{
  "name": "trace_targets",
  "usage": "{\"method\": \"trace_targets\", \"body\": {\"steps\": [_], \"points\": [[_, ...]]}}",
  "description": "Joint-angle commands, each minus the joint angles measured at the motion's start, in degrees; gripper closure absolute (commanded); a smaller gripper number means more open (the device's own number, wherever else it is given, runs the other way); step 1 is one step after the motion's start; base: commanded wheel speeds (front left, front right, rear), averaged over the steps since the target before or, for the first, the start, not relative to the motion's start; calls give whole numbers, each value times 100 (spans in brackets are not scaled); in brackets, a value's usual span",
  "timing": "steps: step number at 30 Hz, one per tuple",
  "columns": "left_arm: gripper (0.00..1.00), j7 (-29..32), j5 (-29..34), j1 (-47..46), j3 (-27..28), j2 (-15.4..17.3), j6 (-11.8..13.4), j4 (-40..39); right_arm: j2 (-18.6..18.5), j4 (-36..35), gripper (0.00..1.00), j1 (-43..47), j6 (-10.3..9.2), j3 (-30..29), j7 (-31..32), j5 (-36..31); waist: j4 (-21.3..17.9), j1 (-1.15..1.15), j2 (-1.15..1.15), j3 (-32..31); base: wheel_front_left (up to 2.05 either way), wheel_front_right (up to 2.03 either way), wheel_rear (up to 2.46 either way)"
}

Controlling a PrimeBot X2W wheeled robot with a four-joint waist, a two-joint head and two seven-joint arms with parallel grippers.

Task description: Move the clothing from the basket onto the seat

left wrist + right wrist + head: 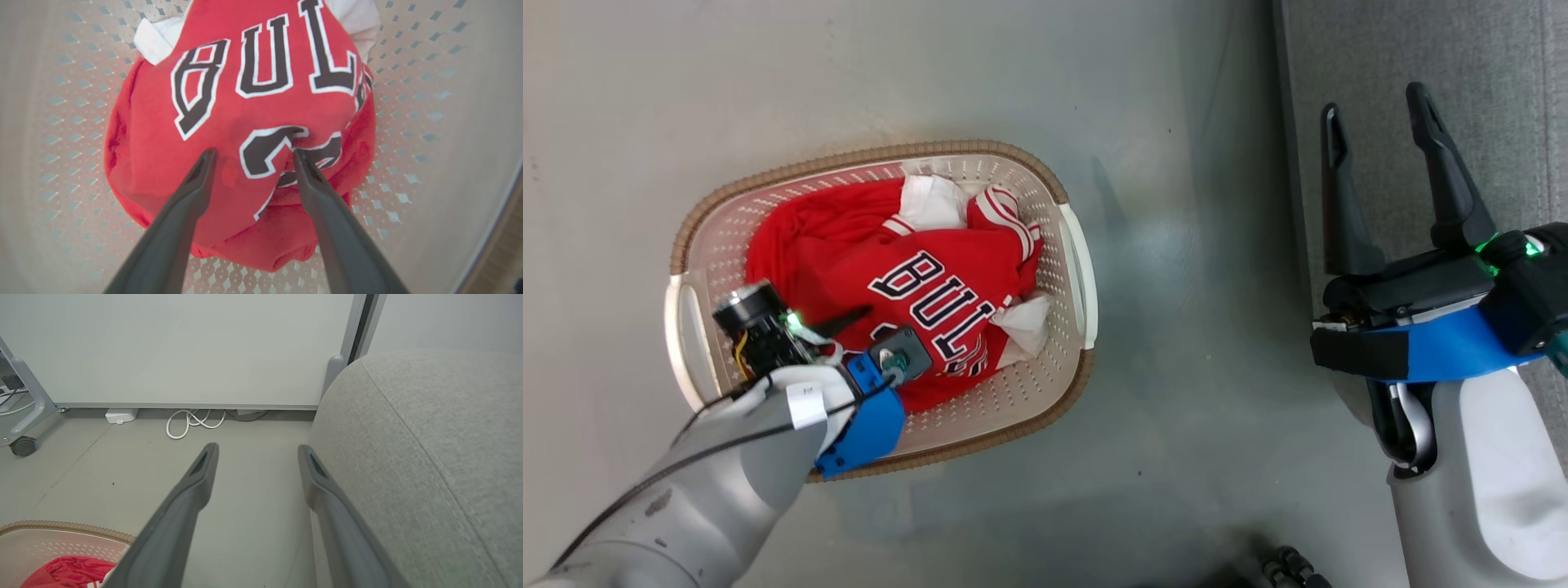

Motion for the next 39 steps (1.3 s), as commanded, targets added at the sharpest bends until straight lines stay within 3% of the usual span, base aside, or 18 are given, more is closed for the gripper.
{"method": "trace_targets", "body": {"steps": [1, 9, 18, 19, 20, 26, 39], "points": [[0, -10, 58, -198, -12, -7, 1, 72, -16, -56, 0, -126, 11, -22, -19, -25, -34, -1, 0, 149, 0, 0, 0], [0, -208, 339, -679, -14, -243, 1, 606, -16, -336, 0, -42, 11, -96, -19, -96, -65, -1, 0, 493, 0, 0, 0], [0, -230, 144, -803, -14, -413, 1, 888, -16, -423, 0, 8, 7, -143, -19, -105, -99, -1, 0, 664, 0, 0, 0], [35, -214, 142, -810, -15, -422, 1, 901, -16, -426, 0, 7, 7, -150, -19, -109, -93, -1, 0, 674, 0, 0, 0], [100, -233, 149, -834, -15, -428, 1, 909, -16, -430, 0, 7, 7, -154, -19, -117, -86, -1, 0, 681, 0, 0, 0], [100, -245, 225, -819, -15, -448, 1, 949, -16, -381, 0, -33, 7, -152, -19, -140, -49, -1, 0, 635, 0, 0, 0], [100, -937, -75, -599, 138, -692, 90, 971, -16, -223, 0, 61, 7, -162, -19, -145, 208, -1, 0, -33, 0, 0, 0]]}}
